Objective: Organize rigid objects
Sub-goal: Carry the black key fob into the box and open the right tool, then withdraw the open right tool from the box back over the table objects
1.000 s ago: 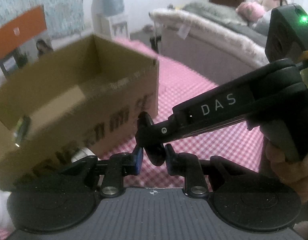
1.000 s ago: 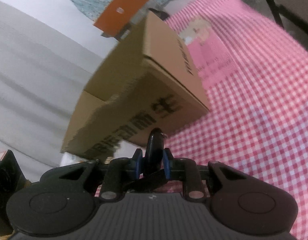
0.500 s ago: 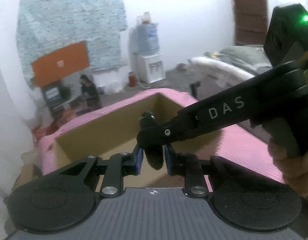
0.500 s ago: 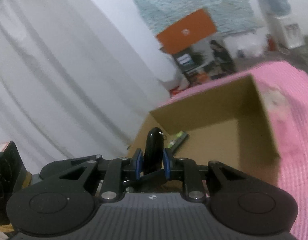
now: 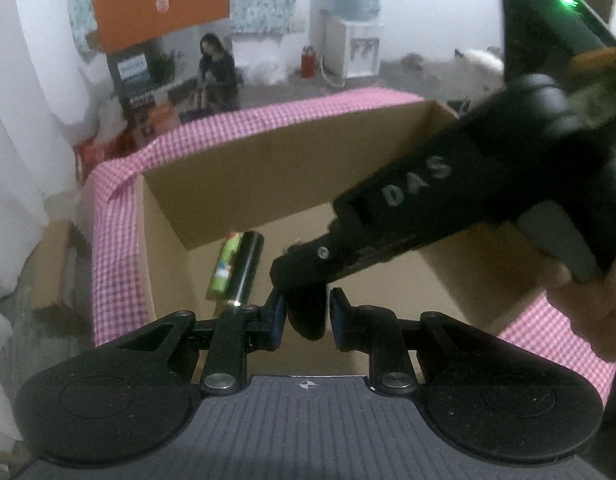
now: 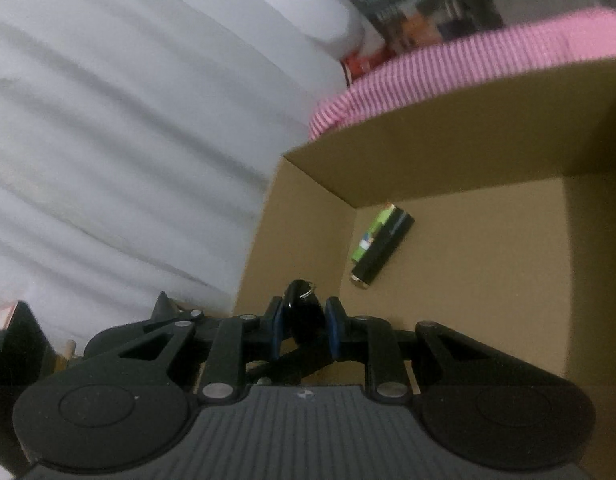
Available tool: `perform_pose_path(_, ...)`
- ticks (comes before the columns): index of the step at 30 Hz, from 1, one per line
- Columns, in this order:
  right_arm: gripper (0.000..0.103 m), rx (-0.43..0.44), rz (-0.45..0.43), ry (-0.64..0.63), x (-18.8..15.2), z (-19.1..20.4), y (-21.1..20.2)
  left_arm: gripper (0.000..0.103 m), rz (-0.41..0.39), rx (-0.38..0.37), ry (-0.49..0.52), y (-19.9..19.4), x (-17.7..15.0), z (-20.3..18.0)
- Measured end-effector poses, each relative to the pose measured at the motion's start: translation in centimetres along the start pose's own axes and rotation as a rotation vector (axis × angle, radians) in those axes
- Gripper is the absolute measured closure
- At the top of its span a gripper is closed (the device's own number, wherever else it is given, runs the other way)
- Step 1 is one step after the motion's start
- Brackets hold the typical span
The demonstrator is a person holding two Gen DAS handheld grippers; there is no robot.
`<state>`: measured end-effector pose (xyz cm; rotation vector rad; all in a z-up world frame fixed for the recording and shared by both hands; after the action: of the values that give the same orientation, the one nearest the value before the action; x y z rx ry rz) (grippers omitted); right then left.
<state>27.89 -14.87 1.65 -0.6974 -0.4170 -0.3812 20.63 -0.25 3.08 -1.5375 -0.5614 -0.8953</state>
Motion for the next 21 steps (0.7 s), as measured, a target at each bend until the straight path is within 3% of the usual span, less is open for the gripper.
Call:
perform_pose_path(9,0.08,-0.022,0.089,0.072,0.8,-1.7,3.2,0.078,0.005,0.007,-0.003,-0.3,-0.3,0.5)
perform_pose_path(14,0.079,0.006,0.07,0.085,0.9,-1.5,2.9,0.07,-0.063,0.016,0.002,-2.3,0.1,0.5)
perform_pose_path(21,0.079,0.029,-0.011,0.059,1.0,-0.6,-1.0,0.06,-0.163,0.004,-0.005,-6.3,0.2,0.0)
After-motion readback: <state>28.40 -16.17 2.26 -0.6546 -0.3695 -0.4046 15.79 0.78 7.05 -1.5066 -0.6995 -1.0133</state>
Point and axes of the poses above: each gripper's, at about its wrist camera, not at the fingertips, and y roughly the way its jaws point, z to its left, x to its top, the point moved 1 cm from there along y, roughly the way its jaws point, and after that the axes turned 15 degrees about -z, right-handed, at the moved point
